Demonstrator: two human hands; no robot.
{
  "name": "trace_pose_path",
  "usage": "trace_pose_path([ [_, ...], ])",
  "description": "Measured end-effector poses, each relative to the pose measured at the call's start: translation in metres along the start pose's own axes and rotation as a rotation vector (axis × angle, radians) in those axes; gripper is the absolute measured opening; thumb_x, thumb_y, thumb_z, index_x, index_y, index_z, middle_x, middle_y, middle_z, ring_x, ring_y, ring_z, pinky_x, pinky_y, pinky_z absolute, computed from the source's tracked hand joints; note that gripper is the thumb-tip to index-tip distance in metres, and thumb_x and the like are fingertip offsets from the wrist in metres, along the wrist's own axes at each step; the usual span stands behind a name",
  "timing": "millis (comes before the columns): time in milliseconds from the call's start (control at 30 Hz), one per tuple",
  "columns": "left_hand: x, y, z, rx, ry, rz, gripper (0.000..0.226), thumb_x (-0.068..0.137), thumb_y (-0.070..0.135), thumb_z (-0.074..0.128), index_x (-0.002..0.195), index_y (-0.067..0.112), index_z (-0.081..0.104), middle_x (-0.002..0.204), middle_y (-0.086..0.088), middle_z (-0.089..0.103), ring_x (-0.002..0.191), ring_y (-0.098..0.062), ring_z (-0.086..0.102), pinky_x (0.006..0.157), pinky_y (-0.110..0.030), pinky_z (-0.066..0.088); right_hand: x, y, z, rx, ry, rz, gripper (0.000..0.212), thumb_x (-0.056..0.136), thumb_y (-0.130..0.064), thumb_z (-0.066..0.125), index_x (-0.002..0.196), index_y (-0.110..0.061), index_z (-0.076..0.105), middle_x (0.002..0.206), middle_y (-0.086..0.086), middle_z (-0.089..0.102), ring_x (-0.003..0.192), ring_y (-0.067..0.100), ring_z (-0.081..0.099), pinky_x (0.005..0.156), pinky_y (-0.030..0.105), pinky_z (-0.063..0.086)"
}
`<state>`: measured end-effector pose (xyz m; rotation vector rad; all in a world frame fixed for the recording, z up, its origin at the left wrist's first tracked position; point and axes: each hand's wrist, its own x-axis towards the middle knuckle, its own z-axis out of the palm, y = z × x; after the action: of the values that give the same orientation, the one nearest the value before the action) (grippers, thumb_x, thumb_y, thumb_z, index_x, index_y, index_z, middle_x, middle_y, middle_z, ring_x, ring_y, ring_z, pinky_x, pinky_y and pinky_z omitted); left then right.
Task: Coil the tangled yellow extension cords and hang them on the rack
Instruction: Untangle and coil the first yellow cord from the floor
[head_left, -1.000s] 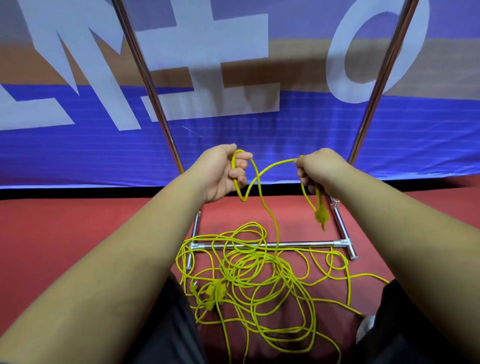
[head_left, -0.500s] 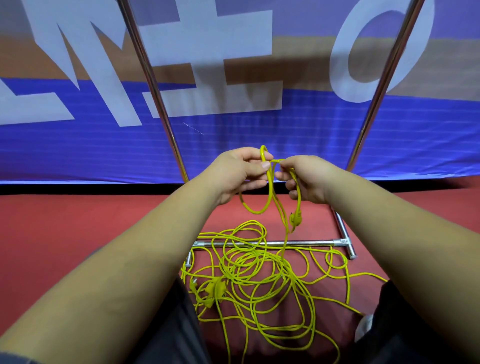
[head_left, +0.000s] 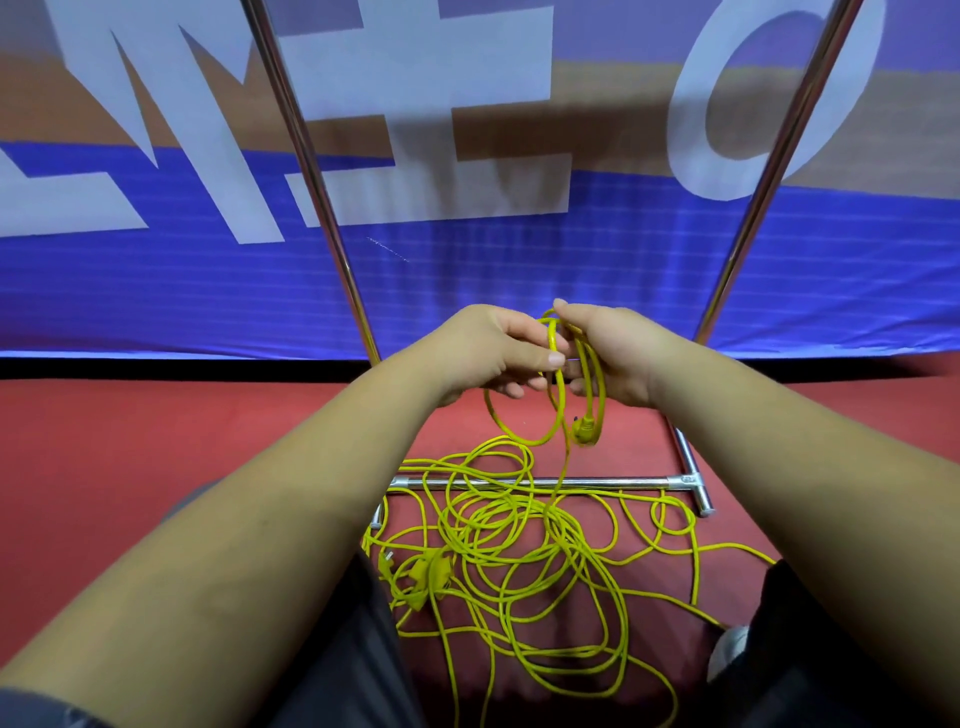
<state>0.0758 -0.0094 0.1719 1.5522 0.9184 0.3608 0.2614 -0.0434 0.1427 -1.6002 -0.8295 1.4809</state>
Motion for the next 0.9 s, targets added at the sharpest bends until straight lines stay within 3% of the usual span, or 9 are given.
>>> trace_pose_path([
  [167,0.002,0.0,-0.003,-0.097,-0.08,-0.127,0.024,0.099,0.012,0.067,0.12,0.002,0.071,0.11,-0.022,0.076,0.099,-0.027,0.077,0.085,-0.034,0.063,-0.002,-0.008,-0.003,0.034,0.008,-0.065,0.01,0.099,-0.021,0.068,0.092,-0.014,0.07,0.078,0.003,0.071,0.067,0.019,0.072,0.074,0.038,0.061],
  [267,0.01,-0.002,-0.017,0.011,0.144,-0.195,0.021,0.098,0.012,0.06,0.108,-0.001,0.072,0.094,-0.016,0.077,0.08,-0.024,0.076,0.076,-0.033,0.065,-0.006,-0.017,-0.007,0.108,0.003,-0.129,0.011,0.098,-0.013,0.062,0.088,-0.012,0.066,0.077,0.003,0.068,0.078,0.024,0.073,0.081,0.043,0.063],
  [333,0.019,-0.011,-0.027,0.203,0.295,-0.207,0.016,0.093,0.012,0.056,0.094,0.002,0.068,0.081,-0.015,0.068,0.068,-0.026,0.066,0.068,-0.035,0.062,-0.012,-0.025,-0.012,0.134,-0.063,-0.152,0.01,0.099,-0.012,0.057,0.092,-0.012,0.063,0.074,0.002,0.062,0.07,0.022,0.069,0.073,0.04,0.063],
  [400,0.026,-0.022,-0.033,0.351,0.318,-0.224,0.012,0.087,0.017,0.061,0.08,0.007,0.061,0.07,-0.013,0.062,0.066,-0.028,0.061,0.067,-0.037,0.061,-0.017,-0.03,-0.016,0.154,-0.153,-0.147,0.008,0.1,-0.011,0.052,0.104,-0.013,0.059,0.072,0.0,0.056,0.06,0.017,0.057,0.061,0.035,0.057],
  [467,0.029,-0.029,-0.034,0.364,0.258,-0.265,0.023,0.084,0.024,0.075,0.086,0.008,0.059,0.072,-0.01,0.063,0.071,-0.026,0.064,0.073,-0.038,0.062,-0.019,-0.032,-0.019,0.176,-0.229,-0.152,0.014,0.099,-0.01,0.047,0.11,-0.011,0.055,0.072,0.0,0.048,0.053,0.013,0.043,0.052,0.029,0.041],
  [567,0.031,-0.038,-0.033,0.225,0.063,-0.318,0.054,0.083,0.031,0.086,0.122,0.015,0.051,0.1,-0.006,0.07,0.09,-0.021,0.069,0.086,-0.04,0.059,-0.023,-0.033,-0.018,0.138,-0.285,-0.202,0.016,0.096,-0.006,0.041,0.106,-0.01,0.053,0.074,0.0,0.044,0.047,0.011,0.027,0.051,0.03,0.018],
  [667,0.033,-0.044,-0.029,0.125,-0.147,-0.318,0.036,0.09,0.03,0.08,0.123,0.018,0.068,0.106,0.001,0.075,0.103,-0.025,0.075,0.1,-0.042,0.055,-0.026,-0.034,-0.017,0.136,-0.321,-0.254,0.017,0.096,-0.005,0.038,0.1,-0.01,0.054,0.078,0.003,0.051,0.045,0.011,0.025,0.05,0.031,0.014],
  [767,0.038,-0.05,-0.024,0.197,-0.157,-0.266,0.02,0.096,0.031,0.073,0.114,0.023,0.077,0.113,0.002,0.077,0.107,-0.024,0.075,0.085,-0.035,0.056,-0.028,-0.034,-0.02,0.143,-0.316,-0.269,0.017,0.095,-0.005,0.037,0.098,-0.009,0.053,0.08,0.006,0.054,0.042,0.012,0.03,0.048,0.03,0.017],
  [900,0.048,-0.048,-0.022,0.149,0.112,-0.191,0.008,0.097,0.024,0.071,0.103,0.017,0.072,0.094,-0.004,0.077,0.089,-0.022,0.078,0.071,-0.035,0.058,-0.029,-0.035,-0.025,0.05,-0.228,-0.262,0.011,0.091,-0.007,0.04,0.094,-0.011,0.049,0.074,0.007,0.052,0.044,0.016,0.03,0.053,0.033,0.021],
])
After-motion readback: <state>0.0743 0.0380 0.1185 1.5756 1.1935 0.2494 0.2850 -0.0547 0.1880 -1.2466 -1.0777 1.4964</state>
